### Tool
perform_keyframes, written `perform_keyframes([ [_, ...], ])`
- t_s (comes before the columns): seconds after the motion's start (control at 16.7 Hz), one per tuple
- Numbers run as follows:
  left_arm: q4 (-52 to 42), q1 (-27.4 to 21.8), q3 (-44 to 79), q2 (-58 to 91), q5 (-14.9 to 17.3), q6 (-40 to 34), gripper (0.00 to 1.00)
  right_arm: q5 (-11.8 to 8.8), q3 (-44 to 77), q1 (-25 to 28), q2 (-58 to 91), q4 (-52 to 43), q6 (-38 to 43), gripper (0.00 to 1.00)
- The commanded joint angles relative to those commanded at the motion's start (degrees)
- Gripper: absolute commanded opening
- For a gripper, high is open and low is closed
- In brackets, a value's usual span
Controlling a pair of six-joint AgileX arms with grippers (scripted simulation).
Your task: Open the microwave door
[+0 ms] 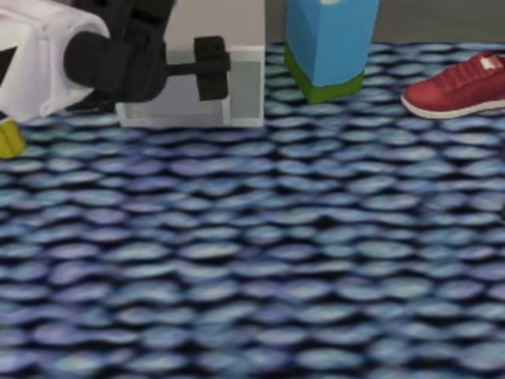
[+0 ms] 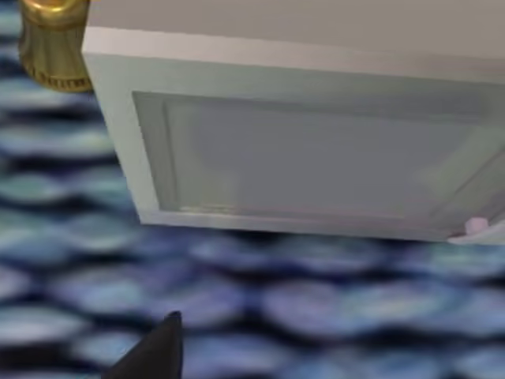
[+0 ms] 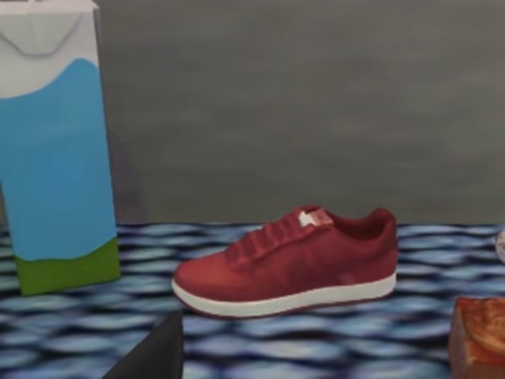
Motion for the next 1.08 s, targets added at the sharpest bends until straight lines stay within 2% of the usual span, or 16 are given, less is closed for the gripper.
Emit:
perform_keyframes([
  [0.24, -3.07, -4.06, 10.97, 12.60, -2.39, -3.56, 1.00, 0.00, 0.00, 0.00, 0.00, 0.00, 0.00, 1.00],
  [0.42, -3.96, -5.46, 14.89, 17.10, -3.21, -4.84, 1.00, 0.00, 0.00, 0.00, 0.00, 0.00, 0.00, 1.00],
  [0.84, -3.20, -5.09, 15.61, 18.28, -2.98, -4.53, 1.00, 0.00, 0.00, 0.00, 0.00, 0.00, 0.00, 1.00],
  [1.08, 1.45, -3.25, 19.19, 26.67, -1.78, -2.89, 1.00, 0.00, 0.00, 0.00, 0.00, 0.00, 0.00, 1.00],
])
